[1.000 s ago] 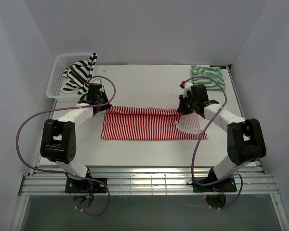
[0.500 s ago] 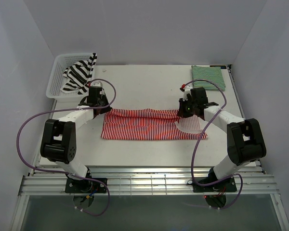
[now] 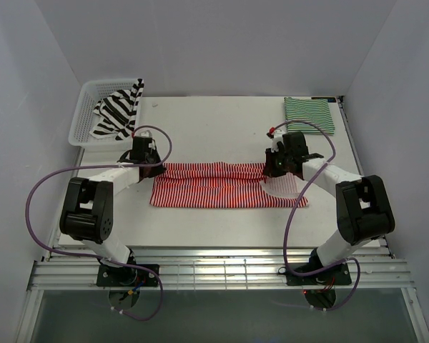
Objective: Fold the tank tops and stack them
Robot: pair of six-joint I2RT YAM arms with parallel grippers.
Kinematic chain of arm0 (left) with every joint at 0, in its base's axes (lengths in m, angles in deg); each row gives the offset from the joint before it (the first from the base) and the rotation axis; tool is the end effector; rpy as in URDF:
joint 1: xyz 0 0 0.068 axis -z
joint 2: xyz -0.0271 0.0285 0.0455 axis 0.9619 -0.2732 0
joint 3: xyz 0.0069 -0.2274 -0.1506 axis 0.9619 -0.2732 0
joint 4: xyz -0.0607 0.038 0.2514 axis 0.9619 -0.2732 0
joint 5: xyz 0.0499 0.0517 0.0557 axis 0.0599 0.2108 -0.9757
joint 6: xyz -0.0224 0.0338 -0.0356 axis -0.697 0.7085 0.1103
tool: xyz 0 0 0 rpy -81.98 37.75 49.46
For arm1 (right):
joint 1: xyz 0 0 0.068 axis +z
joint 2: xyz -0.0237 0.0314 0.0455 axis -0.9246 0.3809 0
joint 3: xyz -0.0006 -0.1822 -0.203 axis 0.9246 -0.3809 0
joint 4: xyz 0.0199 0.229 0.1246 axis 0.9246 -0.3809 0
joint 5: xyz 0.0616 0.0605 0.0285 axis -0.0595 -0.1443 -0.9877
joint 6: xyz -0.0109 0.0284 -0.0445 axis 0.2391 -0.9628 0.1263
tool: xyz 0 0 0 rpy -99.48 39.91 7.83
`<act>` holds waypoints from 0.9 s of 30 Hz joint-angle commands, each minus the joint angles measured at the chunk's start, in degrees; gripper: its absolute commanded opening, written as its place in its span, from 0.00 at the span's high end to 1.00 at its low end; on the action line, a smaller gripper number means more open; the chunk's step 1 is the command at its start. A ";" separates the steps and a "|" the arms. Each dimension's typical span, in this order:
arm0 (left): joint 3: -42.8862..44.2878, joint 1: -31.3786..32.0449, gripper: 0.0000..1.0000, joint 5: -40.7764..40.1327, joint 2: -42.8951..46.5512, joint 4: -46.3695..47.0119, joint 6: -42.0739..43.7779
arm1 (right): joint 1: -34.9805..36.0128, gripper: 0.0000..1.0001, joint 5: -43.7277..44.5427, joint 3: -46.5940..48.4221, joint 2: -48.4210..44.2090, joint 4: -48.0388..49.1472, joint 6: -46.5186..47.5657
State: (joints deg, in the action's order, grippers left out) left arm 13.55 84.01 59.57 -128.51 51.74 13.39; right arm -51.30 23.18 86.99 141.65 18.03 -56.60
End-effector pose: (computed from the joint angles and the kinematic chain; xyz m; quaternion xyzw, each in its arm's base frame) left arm 0.3215 -0.0558 0.1680 -0.1457 0.9300 -0.1068 0.3201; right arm 0.3154 0.1004 0.1929 -0.1597 0.9071 0.1605 0.3547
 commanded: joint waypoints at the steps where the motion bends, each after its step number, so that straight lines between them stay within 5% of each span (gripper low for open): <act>1: -0.71 -0.29 0.84 0.12 4.08 0.96 -0.88 | -0.14 0.87 -0.63 -1.22 0.47 1.42 -0.70; 4: -1.06 -0.20 0.57 0.12 5.14 -0.18 -2.28 | -0.14 0.76 -0.28 -2.54 -0.23 1.34 -1.23; 7: -1.24 -0.29 0.54 2.75 7.24 -2.72 -4.31 | -0.14 0.68 -0.63 -3.94 -2.42 0.02 -1.58; 10: -1.85 -0.20 0.41 1.79 10.84 -6.41 -6.50 | -0.14 0.53 -0.63 -5.70 -7.50 -1.56 -2.19; 13: -2.21 -0.11 0.18 1.44 14.10 -9.05 -7.73 | -0.14 0.29 -0.02 -6.67 -10.85 -2.88 -3.07; 16: -0.28 -0.11 0.14 1.18 15.94 -10.99 -8.00 | -0.14 0.11 -2.11 -6.85 -14.37 -3.23 -4.04; 19: 3.93 0.06 0.02 1.96 15.08 -12.05 -8.44 | -0.14 0.10 -5.88 -5.45 -15.52 -2.01 -4.74; 27: 12.38 4.19 0.02 7.93 2.16 -10.99 -9.05 | 3.02 0.10 -10.30 3.33 -3.41 1.34 -7.03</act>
State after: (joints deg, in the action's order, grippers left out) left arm 23.75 87.05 64.07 -122.11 41.56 5.02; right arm -49.94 15.83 85.79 134.17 16.57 -62.34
